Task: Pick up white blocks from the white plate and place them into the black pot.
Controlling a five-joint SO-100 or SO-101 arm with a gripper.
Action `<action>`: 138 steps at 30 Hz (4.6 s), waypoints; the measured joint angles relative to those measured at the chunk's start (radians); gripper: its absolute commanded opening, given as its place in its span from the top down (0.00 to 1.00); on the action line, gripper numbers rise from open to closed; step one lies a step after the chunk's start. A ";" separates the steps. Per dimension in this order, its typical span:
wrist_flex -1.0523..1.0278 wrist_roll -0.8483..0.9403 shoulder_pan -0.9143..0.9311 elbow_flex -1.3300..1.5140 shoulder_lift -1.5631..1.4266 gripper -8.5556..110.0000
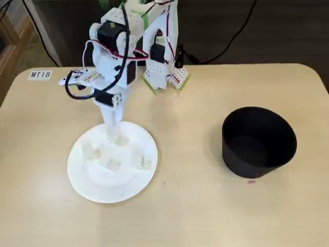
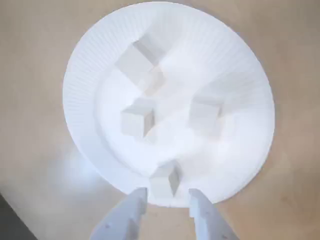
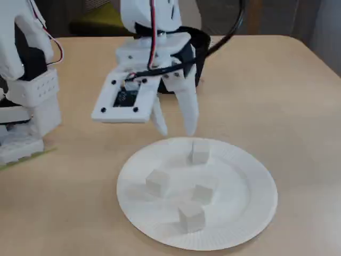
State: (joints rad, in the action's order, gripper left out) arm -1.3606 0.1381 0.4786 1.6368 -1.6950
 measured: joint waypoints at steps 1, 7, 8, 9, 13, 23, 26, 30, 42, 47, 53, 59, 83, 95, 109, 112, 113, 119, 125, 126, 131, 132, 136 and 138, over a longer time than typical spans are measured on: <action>0.003 0.005 0.000 -0.025 0.029 0.74; 0.003 0.031 0.009 -0.163 0.189 0.72; -0.003 0.029 0.017 -0.176 0.206 0.72; -0.014 0.028 0.025 -0.189 0.222 0.71; -0.071 0.026 0.046 -0.253 0.298 0.70; -0.161 0.015 0.044 -0.324 0.403 0.67; -0.155 0.015 0.044 -0.324 0.420 0.67; -0.114 0.014 0.043 -0.325 0.440 0.66; -0.032 0.003 0.029 -0.388 0.551 0.66; 0.000 -0.005 0.020 -0.397 0.591 0.73; 0.074 -0.104 0.018 -0.399 0.623 0.95; 0.084 -0.117 0.018 -0.425 0.638 0.95; 0.288 -0.048 -0.775 -0.138 -0.298 0.95; 0.761 -0.058 -1.135 0.477 -0.436 0.95; 0.876 -0.025 -1.138 0.546 -0.436 0.76; 0.854 -0.009 -1.134 0.546 -0.436 0.75; 0.848 -0.006 -1.123 0.546 -0.436 0.75; 0.815 0.006 -1.062 0.546 -0.436 0.95; 0.626 -0.006 -0.911 0.529 -0.548 0.95; 0.571 -0.006 -0.868 0.515 -0.565 0.95; 0.295 -0.003 -0.563 0.479 -0.630 0.95; 0.255 0.017 -0.492 0.474 -0.630 0.95; 0.153 0.107 -0.281 0.446 -0.558 0.95; 0.114 0.144 -0.230 0.414 -0.495 0.95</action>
State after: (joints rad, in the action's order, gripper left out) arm -1.2471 0.2823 0.2485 2.0509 -2.1905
